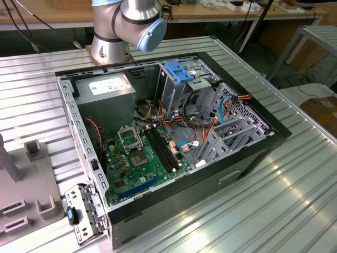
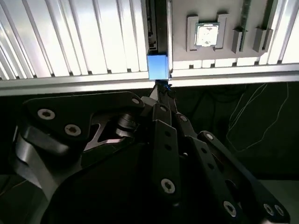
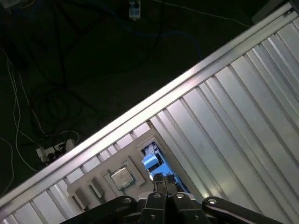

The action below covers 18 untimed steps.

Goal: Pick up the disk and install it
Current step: 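Pick up the disk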

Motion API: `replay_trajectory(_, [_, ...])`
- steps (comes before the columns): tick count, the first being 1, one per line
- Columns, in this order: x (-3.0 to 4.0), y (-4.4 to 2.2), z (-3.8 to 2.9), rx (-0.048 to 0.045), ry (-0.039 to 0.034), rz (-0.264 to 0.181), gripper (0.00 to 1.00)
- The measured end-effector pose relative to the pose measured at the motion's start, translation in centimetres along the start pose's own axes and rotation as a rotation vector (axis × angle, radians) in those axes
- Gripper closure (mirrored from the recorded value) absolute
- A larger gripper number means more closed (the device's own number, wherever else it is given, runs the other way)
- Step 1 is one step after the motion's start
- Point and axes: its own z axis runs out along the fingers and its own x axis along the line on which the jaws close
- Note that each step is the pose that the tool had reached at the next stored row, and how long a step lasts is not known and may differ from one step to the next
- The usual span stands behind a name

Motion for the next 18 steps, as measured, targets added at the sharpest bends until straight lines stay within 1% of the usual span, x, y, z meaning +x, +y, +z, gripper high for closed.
replay_trajectory(1, [0.0,-0.01,0.04,-0.0001,0.001,-0.018,0.89])
replay_trajectory(3, [0.0,-0.01,0.22,-0.001,0.0052,-0.091,0.76])
replay_trajectory(4, [0.01,-0.01,0.34,-0.0016,0.0076,-0.135,0.76])
replay_trajectory(5, [0.01,-0.02,0.47,-0.0023,0.0098,-0.18,0.63])
replay_trajectory(7, [0.01,-0.02,0.62,-0.0022,0.0118,-0.224,0.63])
replay_trajectory(9, [0.02,-0.03,0.81,-0.0015,0.0142,-0.285,0.63])
replay_trajectory(12, [0.02,-0.04,0.94,0.0018,0.0151,-0.337,0.63])
replay_trajectory(14, [0.03,-0.04,1.06,0.0084,0.0152,-0.381,0.63])
replay_trajectory(15, [0.03,-0.04,1.14,0.0143,0.0136,-0.401,0.63])
replay_trajectory(16, [0.03,-0.05,1.2,0.0172,0.0126,-0.409,0.63])
replay_trajectory(17, [0.02,-0.06,1.26,0.0179,0.0125,-0.418,0.63])
replay_trajectory(18, [0.03,-0.06,1.44,0.0179,0.013,-0.439,0.63])
